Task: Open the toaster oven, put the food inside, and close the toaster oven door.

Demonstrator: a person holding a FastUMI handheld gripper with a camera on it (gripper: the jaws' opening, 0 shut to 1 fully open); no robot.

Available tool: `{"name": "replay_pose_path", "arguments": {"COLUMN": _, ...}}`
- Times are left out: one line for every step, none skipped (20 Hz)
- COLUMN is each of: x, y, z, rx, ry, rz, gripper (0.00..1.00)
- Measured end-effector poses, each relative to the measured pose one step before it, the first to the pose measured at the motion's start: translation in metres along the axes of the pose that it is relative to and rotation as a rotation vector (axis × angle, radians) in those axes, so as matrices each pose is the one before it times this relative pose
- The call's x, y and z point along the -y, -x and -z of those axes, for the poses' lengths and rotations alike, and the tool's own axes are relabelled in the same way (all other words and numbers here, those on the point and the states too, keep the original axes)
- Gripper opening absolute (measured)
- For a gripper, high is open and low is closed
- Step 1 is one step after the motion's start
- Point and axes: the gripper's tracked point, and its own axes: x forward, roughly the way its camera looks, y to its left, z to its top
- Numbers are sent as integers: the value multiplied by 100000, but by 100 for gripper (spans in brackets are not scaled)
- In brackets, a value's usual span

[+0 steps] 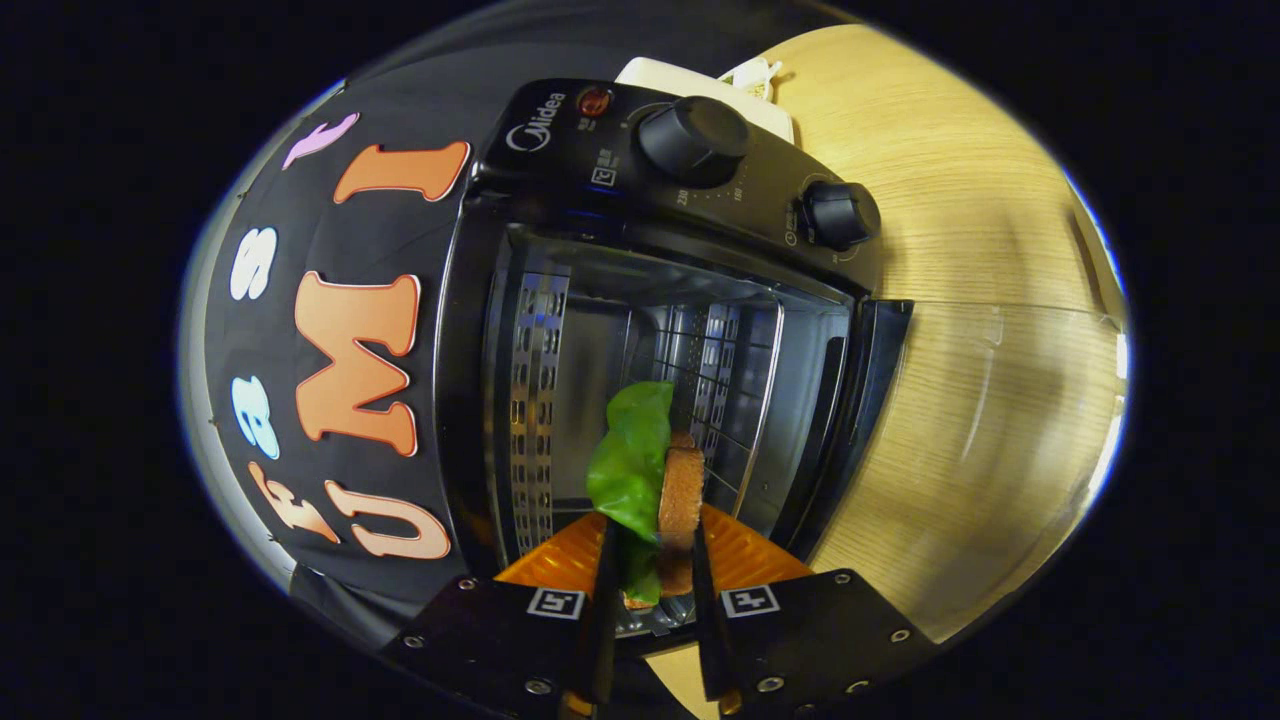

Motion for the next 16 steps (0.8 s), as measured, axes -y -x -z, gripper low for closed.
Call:
{"name": "replay_pose_path", "arguments": {"x": 297, "y": 8, "z": 224, "rx": -388, "ry": -1128, "rz": 1223, "gripper": 40}}
{"name": "replay_pose_path", "arguments": {"x": 206, "y": 260, "z": -74, "rx": 270, "ry": -520, "rz": 824, "gripper": 42}}
{"name": "replay_pose_path", "arguments": {"x": 493, "y": 109, "z": -26, "rx": 793, "ry": 864, "rz": 2029, "gripper": 47}}
{"name": "replay_pose_path", "arguments": {"x": 415, "y": 159, "z": -177, "rx": 1184, "ry": 1987, "rz": 1958, "gripper": 49}}
{"name": "replay_pose_path", "arguments": {"x": 448, "y": -134, "z": -148, "rx": 873, "ry": 1580, "rz": 1735, "gripper": 53}}
{"name": "replay_pose_path", "arguments": {"x": 173, "y": -92, "z": 110, "rx": -492, "ry": -362, "rz": 965, "gripper": 62}}
{"name": "replay_pose_path", "arguments": {"x": -139, "y": -79, "z": 156, "rx": -987, "ry": -1220, "rz": -150, "gripper": 71}}
{"name": "replay_pose_path", "arguments": {"x": -104, "y": 121, "z": 109, "rx": -398, "ry": -72, "rz": 237, "gripper": 79}}
{"name": "replay_pose_path", "arguments": {"x": 76, "y": -80, "z": 98, "rx": 29, "ry": 1527, "rz": 240, "gripper": 95}}
{"name": "replay_pose_path", "arguments": {"x": 214, "y": 613, "z": -27, "rx": 212, "ry": 1922, "rz": 1105, "gripper": 98}}
{"name": "replay_pose_path", "arguments": {"x": 285, "y": 239, "z": 51, "rx": -3, "ry": 1230, "rz": 897, "gripper": 98}}
{"name": "replay_pose_path", "arguments": {"x": 144, "y": 542, "z": 78, "rx": -190, "ry": 1095, "rz": 416, "gripper": 98}}
{"name": "replay_pose_path", "arguments": {"x": 88, "y": 760, "z": 92, "rx": -651, "ry": 530, "rz": -104, "gripper": 98}}
{"name": "replay_pose_path", "arguments": {"x": -140, "y": 806, "z": -21, "rx": 837, "ry": 1330, "rz": -1111, "gripper": 98}}
{"name": "replay_pose_path", "arguments": {"x": 67, "y": 983, "z": -70, "rx": 704, "ry": 2660, "rz": -337, "gripper": 98}}
{"name": "replay_pose_path", "arguments": {"x": 81, "y": 943, "z": -52, "rx": 503, "ry": 2688, "rz": -71, "gripper": 98}}
